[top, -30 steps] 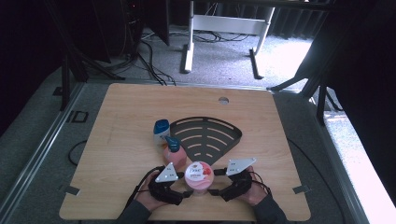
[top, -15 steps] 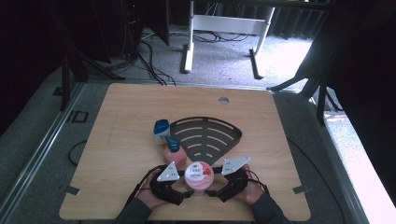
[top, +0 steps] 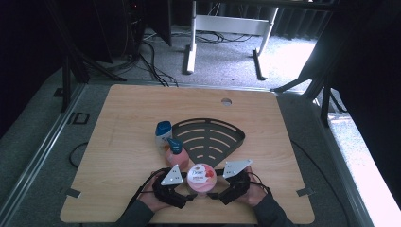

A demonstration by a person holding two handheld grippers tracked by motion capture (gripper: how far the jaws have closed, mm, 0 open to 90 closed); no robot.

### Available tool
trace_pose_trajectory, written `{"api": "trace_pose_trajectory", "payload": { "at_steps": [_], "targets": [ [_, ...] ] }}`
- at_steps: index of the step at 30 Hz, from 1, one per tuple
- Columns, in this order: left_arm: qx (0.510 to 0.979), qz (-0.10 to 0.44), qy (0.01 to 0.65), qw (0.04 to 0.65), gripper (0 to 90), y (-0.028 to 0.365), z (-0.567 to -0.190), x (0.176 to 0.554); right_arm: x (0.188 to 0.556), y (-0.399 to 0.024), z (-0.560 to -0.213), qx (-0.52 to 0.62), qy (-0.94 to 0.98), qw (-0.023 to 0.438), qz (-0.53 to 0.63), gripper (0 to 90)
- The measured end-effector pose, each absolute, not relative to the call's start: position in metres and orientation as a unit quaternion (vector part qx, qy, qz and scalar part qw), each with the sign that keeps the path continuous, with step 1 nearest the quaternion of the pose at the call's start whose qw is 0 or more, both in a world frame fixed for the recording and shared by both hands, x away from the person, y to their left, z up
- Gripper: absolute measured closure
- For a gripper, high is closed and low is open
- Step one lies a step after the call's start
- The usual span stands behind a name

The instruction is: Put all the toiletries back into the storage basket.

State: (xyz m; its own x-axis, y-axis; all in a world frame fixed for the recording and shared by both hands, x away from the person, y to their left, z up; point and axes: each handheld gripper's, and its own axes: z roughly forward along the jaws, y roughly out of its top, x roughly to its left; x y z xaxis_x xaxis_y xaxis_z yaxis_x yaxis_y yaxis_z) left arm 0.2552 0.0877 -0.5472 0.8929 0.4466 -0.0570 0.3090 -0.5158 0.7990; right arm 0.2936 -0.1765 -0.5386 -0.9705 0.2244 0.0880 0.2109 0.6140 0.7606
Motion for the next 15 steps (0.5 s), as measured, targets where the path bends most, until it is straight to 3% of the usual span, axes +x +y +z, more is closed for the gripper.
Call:
{"api": "trace_pose_trajectory", "payload": {
  "at_steps": [15],
  "targets": [
    [0.865, 0.099, 0.216, 0.442, 23.0, 0.0866, -0.5416, 0.2514, 0.2922, -0.1752, -0.5374, 0.127, 0.896, 0.021, 0.426, 12.9]
  ]
}}
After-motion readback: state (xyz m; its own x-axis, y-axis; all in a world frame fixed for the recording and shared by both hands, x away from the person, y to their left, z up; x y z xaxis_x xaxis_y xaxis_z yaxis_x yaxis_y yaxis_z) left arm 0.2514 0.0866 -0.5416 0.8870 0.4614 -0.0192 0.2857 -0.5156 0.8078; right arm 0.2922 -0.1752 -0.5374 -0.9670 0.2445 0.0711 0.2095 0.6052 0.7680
